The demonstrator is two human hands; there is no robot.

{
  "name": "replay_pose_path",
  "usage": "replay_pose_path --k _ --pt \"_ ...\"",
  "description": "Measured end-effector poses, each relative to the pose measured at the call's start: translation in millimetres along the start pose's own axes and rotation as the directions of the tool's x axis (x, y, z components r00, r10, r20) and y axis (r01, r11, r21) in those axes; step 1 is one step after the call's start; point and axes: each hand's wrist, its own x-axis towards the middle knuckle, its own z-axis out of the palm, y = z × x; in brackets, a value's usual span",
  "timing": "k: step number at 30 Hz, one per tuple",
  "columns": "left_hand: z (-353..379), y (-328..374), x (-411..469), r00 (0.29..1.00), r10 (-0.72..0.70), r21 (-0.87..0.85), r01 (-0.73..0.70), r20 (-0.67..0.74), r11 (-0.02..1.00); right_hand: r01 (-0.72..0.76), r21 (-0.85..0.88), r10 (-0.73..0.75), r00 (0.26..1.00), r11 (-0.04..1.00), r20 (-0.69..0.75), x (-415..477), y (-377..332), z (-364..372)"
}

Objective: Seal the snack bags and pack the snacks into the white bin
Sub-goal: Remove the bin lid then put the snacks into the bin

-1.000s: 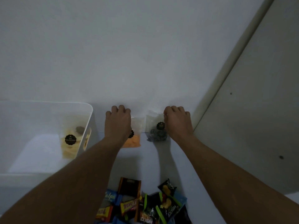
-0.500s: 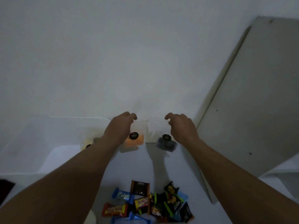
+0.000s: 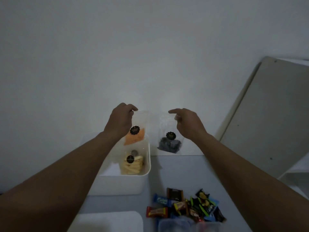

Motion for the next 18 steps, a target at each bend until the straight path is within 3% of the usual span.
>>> replay_pose_path --k 8,18 --pt "-52.8 -58.3 -21.4 0.992 -0.126 0.041 0.125 0.012 0.991 0.0 0.155 0.001 1.0 0.988 0.0 1.6 -74.9 56.1" --pt "-52.9 -110.5 -49.4 0.971 -0.234 0.004 0.234 0.042 0.972 -0.122 0.205 0.081 0.977 0.971 0.195 -13.5 -85.7 154.4"
